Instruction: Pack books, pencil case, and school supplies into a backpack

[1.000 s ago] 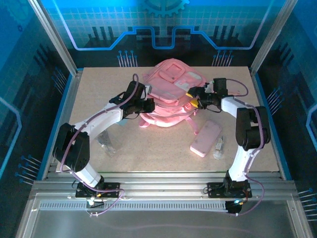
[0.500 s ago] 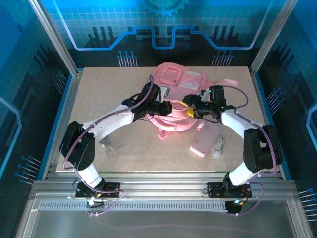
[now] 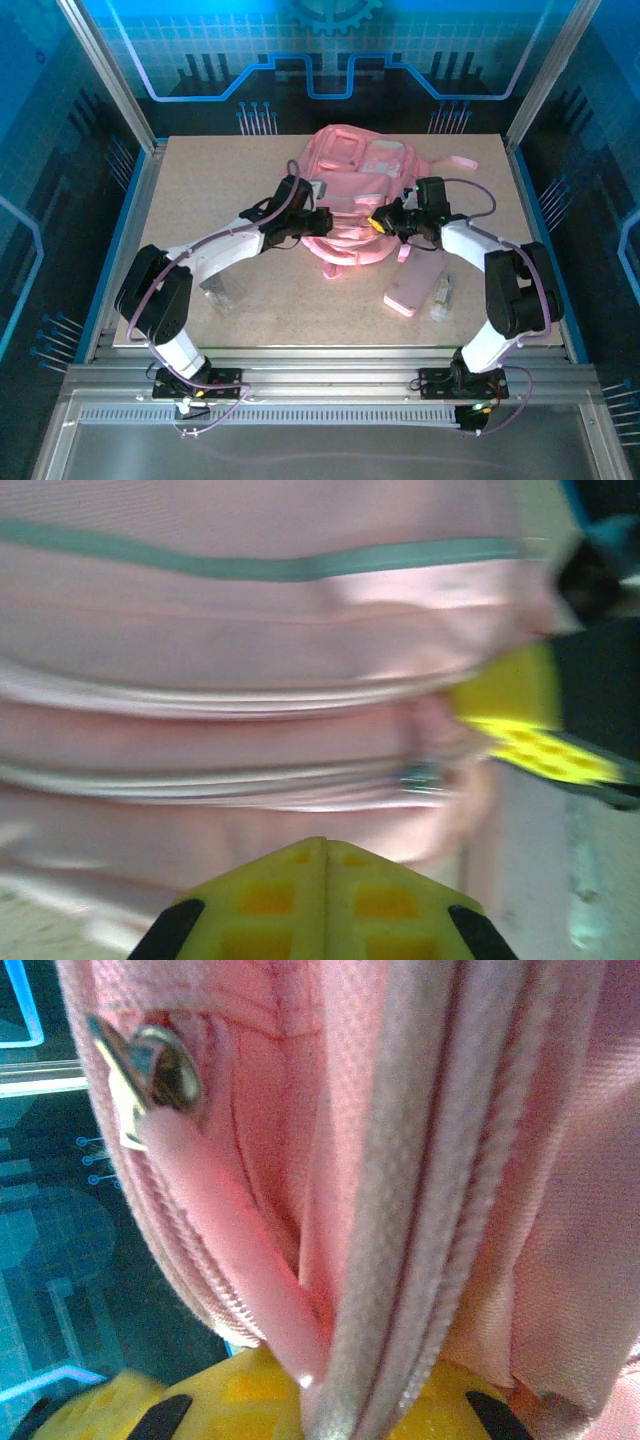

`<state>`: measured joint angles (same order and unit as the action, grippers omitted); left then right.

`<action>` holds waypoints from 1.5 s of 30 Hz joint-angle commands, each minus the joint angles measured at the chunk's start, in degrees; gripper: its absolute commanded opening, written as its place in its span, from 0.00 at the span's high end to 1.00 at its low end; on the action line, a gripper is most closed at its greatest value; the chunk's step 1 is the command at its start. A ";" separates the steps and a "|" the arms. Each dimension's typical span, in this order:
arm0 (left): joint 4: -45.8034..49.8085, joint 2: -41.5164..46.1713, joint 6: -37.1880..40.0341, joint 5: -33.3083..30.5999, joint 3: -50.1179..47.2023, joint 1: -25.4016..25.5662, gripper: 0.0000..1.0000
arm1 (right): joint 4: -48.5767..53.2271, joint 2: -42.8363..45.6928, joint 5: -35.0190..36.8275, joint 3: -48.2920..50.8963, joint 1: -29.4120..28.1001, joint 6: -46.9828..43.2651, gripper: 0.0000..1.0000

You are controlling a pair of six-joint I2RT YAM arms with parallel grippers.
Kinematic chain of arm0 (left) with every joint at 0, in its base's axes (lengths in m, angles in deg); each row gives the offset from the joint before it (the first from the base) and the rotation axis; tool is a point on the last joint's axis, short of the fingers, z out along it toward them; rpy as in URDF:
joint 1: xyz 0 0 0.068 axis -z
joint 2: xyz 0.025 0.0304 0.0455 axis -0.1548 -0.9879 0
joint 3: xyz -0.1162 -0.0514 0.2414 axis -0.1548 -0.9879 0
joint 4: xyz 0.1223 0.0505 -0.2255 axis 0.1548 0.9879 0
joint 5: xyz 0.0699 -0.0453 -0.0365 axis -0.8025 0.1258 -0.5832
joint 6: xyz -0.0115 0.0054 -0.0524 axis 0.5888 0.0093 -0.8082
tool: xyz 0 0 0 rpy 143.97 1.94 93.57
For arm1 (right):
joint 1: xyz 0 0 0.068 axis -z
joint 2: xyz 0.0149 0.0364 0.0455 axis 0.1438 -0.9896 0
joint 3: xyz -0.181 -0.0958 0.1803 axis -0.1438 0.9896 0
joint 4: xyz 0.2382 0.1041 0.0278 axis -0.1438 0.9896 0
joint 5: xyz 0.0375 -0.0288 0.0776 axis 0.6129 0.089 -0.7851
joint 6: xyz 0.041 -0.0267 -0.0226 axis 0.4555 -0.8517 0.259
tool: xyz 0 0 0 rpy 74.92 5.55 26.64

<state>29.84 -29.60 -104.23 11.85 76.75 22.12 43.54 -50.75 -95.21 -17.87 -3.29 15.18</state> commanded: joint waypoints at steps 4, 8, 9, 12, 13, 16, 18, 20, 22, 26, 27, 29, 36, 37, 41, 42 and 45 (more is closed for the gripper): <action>-4.61 -1.10 -4.31 0.21 -0.77 -0.28 1.00 | -1.64 3.07 1.19 0.61 0.40 -1.72 1.00; -4.35 -0.80 -3.38 -0.13 1.57 2.60 0.80 | -3.74 1.82 -1.04 -0.35 -0.91 -3.05 1.00; -3.77 -0.78 -1.64 -1.21 2.26 3.61 0.75 | -3.99 1.43 -1.92 -0.83 -1.06 -3.65 1.00; -0.42 -1.73 2.38 -4.06 5.23 5.58 0.60 | -2.01 0.86 -3.61 -2.61 -1.02 -7.01 0.86; 0.85 -2.47 2.81 -3.85 6.28 5.59 0.58 | -0.39 0.93 -3.56 -3.33 -0.94 -8.76 0.81; 4.30 -4.89 5.11 -3.08 9.48 5.58 0.56 | 3.54 1.48 -2.74 -4.24 -0.38 -11.99 0.79; 6.58 -6.82 6.97 -2.20 11.89 5.69 0.55 | 4.75 1.92 -1.46 -3.77 0.25 -12.78 0.79; 8.66 -9.09 8.84 -2.11 14.64 5.89 0.54 | 4.93 1.81 -1.35 -3.11 1.21 -12.63 0.79; 10.43 -11.34 10.09 -2.04 17.36 6.05 0.53 | 4.27 1.84 -1.18 -2.14 1.87 -12.21 0.79; 14.31 -16.60 10.74 -0.35 23.66 6.20 0.52 | 1.88 0.86 -1.80 -1.18 2.15 -11.46 0.88; 15.04 -17.83 10.78 0.08 24.92 6.31 0.52 | 0.81 0.43 -2.30 -0.97 2.04 -10.99 0.92; 16.37 -20.13 10.21 0.95 27.28 6.58 0.51 | -1.71 -0.20 -2.96 -0.40 1.89 -10.00 0.98; 18.43 -24.93 8.65 1.54 32.40 6.84 0.46 | -4.65 -1.12 -4.63 0.03 0.76 -9.83 1.00; 19.24 -25.94 8.67 0.77 33.40 6.85 0.46 | -5.04 -1.10 -4.92 0.22 0.78 -9.85 1.00; 22.56 -30.10 8.33 -0.55 37.54 6.69 0.70 | -6.18 -0.48 -5.79 1.09 0.57 -10.01 1.00; 23.31 -30.78 8.11 -0.95 38.25 6.64 0.78 | -6.24 -0.23 -5.80 1.25 0.61 -10.10 1.00; 23.88 -31.15 7.49 -1.06 38.24 6.77 0.99 | -5.70 0.63 -5.60 1.63 0.65 -10.75 1.00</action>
<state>53.45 -57.84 -96.64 10.77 113.95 28.35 41.55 -51.91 -95.21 -16.03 -1.62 6.35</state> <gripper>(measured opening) 0.042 0.088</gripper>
